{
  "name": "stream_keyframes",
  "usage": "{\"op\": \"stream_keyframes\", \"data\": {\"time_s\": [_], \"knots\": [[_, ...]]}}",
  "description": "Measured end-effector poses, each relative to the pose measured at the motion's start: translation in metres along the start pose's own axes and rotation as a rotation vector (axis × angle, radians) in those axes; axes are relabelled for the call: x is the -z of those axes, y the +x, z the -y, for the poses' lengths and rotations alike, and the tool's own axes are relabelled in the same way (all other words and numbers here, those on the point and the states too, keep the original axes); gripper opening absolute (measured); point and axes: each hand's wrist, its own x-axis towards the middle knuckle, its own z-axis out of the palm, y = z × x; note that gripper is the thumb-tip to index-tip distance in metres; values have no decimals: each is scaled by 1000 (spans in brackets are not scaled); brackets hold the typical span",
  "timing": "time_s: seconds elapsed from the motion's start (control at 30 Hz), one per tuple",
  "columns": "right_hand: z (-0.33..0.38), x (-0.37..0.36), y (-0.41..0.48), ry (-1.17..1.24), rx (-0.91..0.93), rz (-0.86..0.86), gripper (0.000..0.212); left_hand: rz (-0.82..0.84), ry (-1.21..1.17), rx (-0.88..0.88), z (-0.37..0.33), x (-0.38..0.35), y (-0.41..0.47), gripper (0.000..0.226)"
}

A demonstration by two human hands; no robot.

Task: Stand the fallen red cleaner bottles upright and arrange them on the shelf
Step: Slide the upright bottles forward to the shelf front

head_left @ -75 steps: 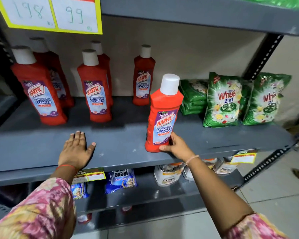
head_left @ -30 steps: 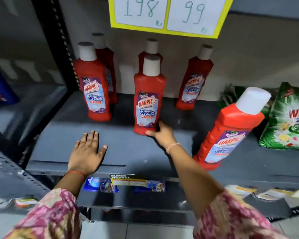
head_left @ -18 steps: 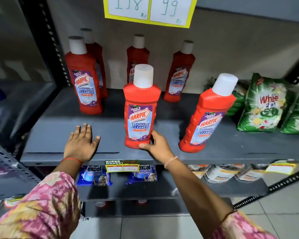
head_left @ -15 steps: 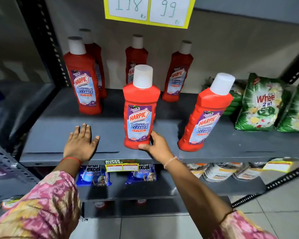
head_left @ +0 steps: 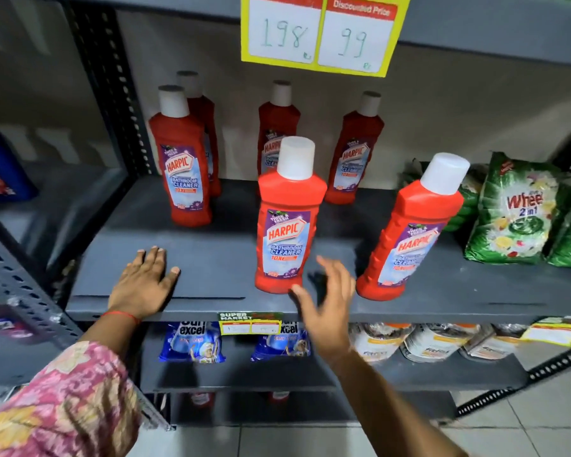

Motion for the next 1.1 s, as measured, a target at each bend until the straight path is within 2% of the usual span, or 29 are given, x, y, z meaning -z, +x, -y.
{"op": "stream_keyframes", "data": {"time_s": [0.03, 0.07, 0.13, 0.2, 0.27, 0.37, 0.4, 0.47, 0.53, 0.63, 0.83, 1.1], "knots": [[12, -5, -17, 0, 124, -38, 42, -17, -1, 22, 16, 4, 0, 59], [24, -18, -30, 26, 242, 7, 33, -29, -5, 44, 31, 9, 0, 58], [44, -48, -39, 53, 373, 209, 33, -37, 1, 44, 43, 12, 3, 56], [62, -93, -20, 88, 283, 369, 44, -54, 16, 31, 50, 15, 7, 54], [76, -135, 16, 150, 29, 444, 67, -61, 24, 22, 55, 14, 12, 55], [82, -182, 73, 194, -249, 398, 94, -77, 24, 19, 60, 10, 15, 55], [81, -196, 91, 245, -313, 366, 96, -82, 29, 21, 62, 10, 15, 58], [77, -212, 118, 304, -437, 343, 81, -90, 54, 10, 60, 11, 15, 76], [69, -224, 133, 251, -446, 384, 60, -85, 71, 10, 62, 10, 15, 91], [56, -222, 131, 97, -362, 423, 47, -89, 74, 10, 62, 8, 15, 85], [63, -188, 76, 215, -335, 487, 45, -56, 70, 22, 55, 11, 12, 56], [71, -165, 27, 177, -281, 521, 48, -33, 63, 16, 54, 15, 11, 56]]}}
